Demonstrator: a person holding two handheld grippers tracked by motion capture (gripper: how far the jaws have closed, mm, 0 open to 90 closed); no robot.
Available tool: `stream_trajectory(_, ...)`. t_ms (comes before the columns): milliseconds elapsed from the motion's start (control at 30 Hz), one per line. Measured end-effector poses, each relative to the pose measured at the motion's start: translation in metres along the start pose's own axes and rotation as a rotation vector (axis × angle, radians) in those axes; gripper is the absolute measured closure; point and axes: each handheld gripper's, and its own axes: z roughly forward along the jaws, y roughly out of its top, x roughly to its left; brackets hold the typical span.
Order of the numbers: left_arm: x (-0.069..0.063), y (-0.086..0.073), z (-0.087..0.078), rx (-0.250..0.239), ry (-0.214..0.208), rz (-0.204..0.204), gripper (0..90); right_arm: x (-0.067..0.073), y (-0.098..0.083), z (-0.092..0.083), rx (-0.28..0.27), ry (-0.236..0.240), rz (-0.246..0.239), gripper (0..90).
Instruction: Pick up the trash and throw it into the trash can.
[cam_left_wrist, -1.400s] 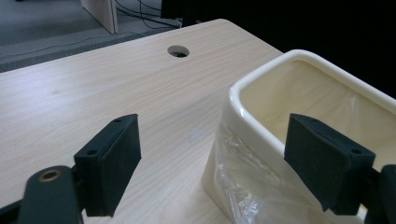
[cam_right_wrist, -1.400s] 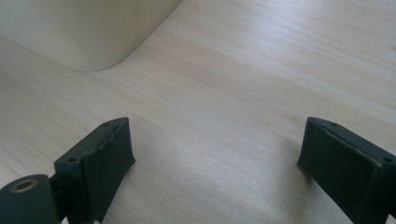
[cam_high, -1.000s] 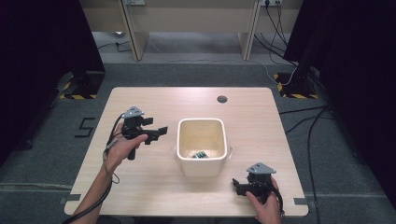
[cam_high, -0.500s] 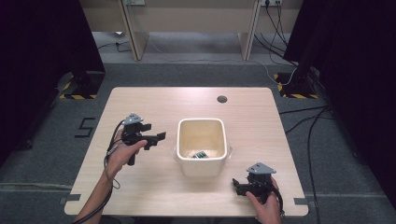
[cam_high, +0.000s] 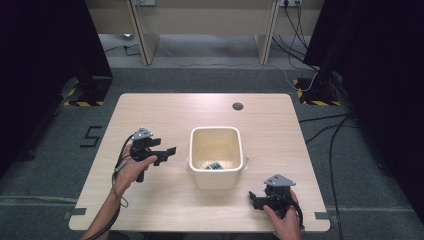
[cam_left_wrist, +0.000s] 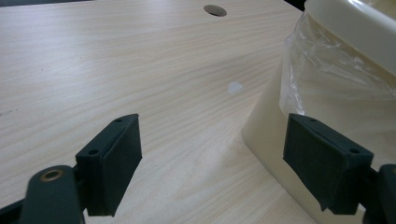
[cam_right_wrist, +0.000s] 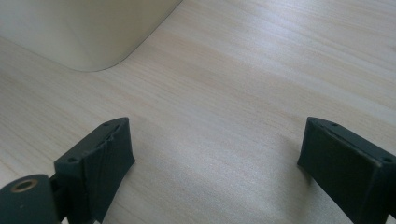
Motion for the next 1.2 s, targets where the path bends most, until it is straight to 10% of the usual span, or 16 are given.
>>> stream_trajectory(1200, 0.003, -0.046, 0.011, 0.052, 0.028, 0.0, 18.7, 0.0, 0.0, 0.0, -0.001, 0.001, -0.005, 9.9)
